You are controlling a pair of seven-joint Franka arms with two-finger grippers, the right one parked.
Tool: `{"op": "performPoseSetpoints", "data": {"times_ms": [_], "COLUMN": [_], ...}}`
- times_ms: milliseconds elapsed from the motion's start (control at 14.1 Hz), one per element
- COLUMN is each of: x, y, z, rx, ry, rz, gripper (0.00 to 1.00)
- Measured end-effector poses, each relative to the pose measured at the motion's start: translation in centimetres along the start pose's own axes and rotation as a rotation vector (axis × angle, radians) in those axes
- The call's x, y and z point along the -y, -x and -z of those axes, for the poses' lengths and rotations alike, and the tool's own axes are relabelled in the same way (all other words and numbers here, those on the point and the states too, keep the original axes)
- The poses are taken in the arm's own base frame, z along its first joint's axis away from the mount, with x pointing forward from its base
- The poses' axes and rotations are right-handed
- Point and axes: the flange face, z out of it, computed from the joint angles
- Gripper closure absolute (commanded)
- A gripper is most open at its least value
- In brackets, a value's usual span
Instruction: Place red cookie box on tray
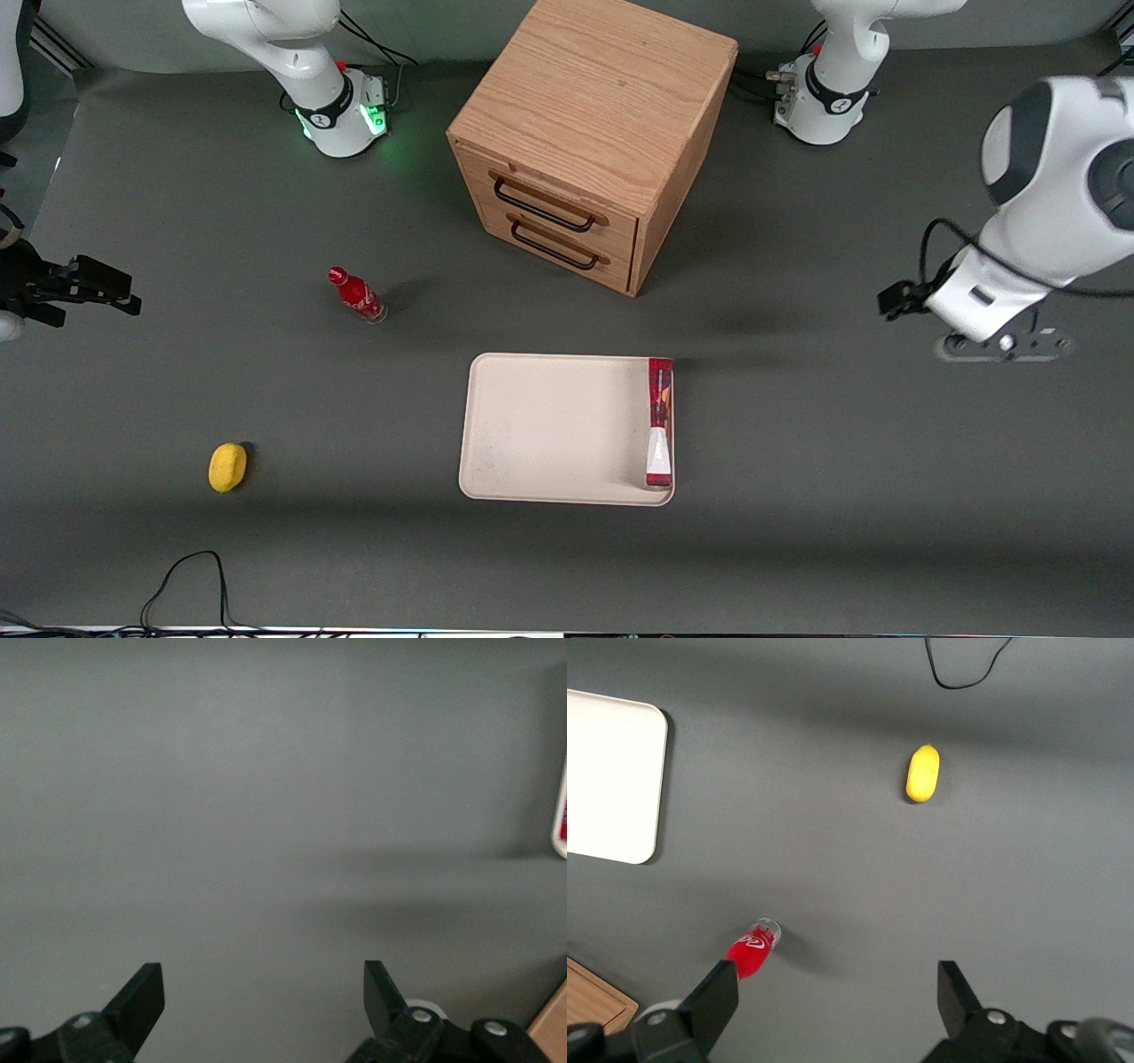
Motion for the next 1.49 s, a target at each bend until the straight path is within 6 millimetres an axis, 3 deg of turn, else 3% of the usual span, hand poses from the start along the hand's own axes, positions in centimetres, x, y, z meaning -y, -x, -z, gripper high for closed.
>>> {"op": "performPoseSetpoints", "data": {"times_ms": [213, 355, 710, 1065, 1349, 1491], "x": [5.2, 6.6, 5.9, 7.4, 5.1, 5.0], "y": [3.1, 3.5, 2.6, 1.4, 1.5, 1.5], "z": [0.5, 0.7, 4.0, 4.9, 6.4, 6.7], "rx": [0.002, 0.003, 0.033, 0.027, 0.041, 0.045], "ry": [0.004, 0.008, 0.004, 0.019, 0.026, 0.026], "rz": [0.042, 0.062, 0.05, 0.089, 0.103, 0.113], "gripper": [0.0, 0.0, 0.0, 0.0, 0.0, 0.0]}}
